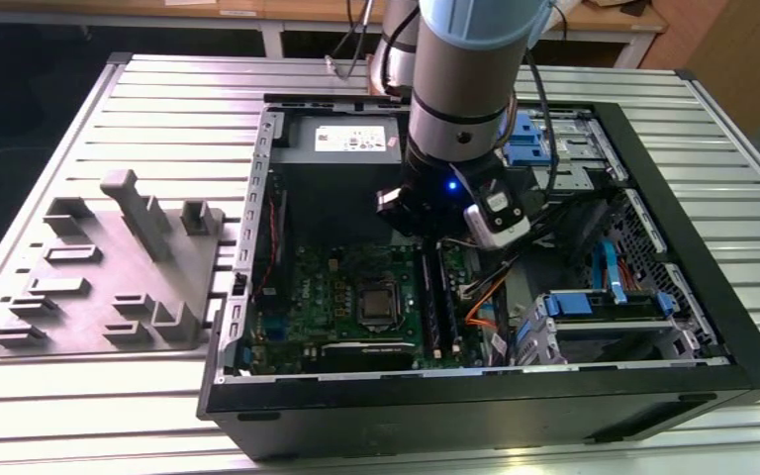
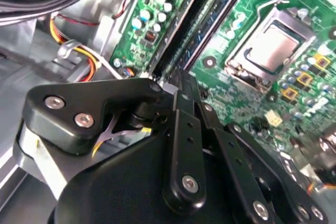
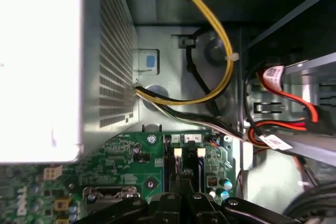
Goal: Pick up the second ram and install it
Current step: 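Press down the second ram until it locks into place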
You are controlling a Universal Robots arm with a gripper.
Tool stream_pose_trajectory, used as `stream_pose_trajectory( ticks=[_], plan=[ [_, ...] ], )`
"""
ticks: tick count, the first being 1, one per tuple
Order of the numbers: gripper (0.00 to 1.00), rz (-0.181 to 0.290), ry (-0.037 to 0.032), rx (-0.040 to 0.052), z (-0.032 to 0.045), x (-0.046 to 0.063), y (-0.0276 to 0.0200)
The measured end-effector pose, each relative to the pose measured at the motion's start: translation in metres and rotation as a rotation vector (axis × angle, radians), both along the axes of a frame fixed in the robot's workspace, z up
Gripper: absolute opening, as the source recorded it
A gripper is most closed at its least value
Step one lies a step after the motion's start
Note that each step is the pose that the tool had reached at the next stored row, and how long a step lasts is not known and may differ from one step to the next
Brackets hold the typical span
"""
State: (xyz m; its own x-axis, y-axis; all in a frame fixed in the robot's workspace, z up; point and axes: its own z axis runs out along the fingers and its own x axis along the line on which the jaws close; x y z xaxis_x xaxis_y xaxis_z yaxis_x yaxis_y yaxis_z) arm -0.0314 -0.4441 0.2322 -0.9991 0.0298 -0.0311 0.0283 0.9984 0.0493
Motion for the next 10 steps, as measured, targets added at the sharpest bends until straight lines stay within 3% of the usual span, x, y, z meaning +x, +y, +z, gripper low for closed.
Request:
stream_pose_trajectory(
  ticks=[2,5,10],
  plan=[
    [0.07,0.000,0.0002,-0.0004,0.0047,0.000,0.0000],
    [0.07,0.000,0.0002,-0.0002,0.0047,0.000,-0.0009],
    [0.07,0.000,0.0001,-0.0001,0.0046,0.000,-0.0165]
  ],
)
